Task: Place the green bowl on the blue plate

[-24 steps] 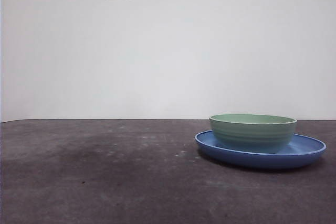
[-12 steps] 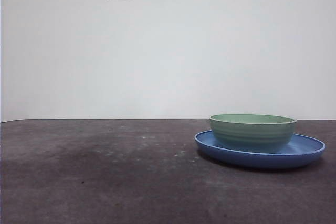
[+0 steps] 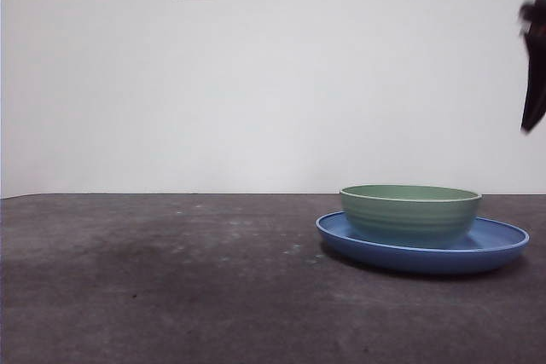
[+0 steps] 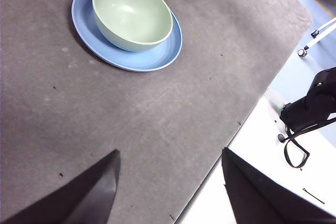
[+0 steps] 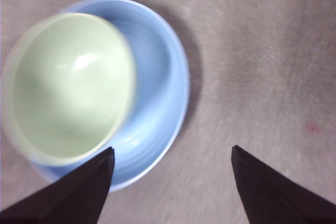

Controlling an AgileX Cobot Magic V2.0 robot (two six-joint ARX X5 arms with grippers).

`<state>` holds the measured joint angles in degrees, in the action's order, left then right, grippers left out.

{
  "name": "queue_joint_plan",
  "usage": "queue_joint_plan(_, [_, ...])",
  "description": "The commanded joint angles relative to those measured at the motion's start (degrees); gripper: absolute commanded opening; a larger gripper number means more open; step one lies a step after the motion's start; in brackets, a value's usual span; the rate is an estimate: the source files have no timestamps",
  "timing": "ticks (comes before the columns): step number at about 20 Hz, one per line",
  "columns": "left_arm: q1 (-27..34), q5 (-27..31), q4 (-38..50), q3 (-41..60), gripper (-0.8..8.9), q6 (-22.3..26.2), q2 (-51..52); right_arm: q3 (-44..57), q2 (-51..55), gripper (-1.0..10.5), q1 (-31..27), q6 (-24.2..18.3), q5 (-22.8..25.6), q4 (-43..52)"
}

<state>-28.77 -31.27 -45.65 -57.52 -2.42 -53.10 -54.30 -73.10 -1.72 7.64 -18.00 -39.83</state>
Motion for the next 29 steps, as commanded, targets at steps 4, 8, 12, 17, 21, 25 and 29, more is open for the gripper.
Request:
queue_joint_plan(4, [-0.33, -0.17, 0.28, -0.37, 3.11, 0.79, -0.44, -0.87, -11.43, 3.0, 0.02, -0.85, -2.01, 6.95])
queue_joint_plan(8, [-0.33, -0.17, 0.28, -0.37, 3.11, 0.87, -0.44, -0.87, -16.85, 2.8, 0.09, -0.81, -4.31, 10.99])
queue_joint_plan(12, [-0.33, -0.17, 0.28, -0.37, 3.11, 0.87, -0.44, -0.87, -20.13, 2.1, 0.09, -0.81, -4.63, 13.49])
queue_joint_plan(17, [-0.33, -0.17, 0.37, -0.37, 3.11, 0.87, -0.44, -0.87, -22.49, 1.9, 0.17, -0.81, -6.21, 15.21])
queue_joint_plan(21, [-0.33, -0.17, 0.33, -0.37, 3.11, 0.87, -0.44, -0.87, -22.93, 0.9, 0.20, -0.76, -6.25, 15.89])
queue_joint_plan(25, [-0.33, -0.17, 0.28, -0.37, 3.11, 0.87, -0.44, -0.87, -22.93, 0.3, 0.20, -0.61, -6.21, 16.04])
queue_joint_plan(29, [-0.33, -0.17, 0.24, -0.37, 3.11, 0.85, -0.44, -0.87, -22.93, 0.1, 0.17, -0.31, -6.12, 16.02])
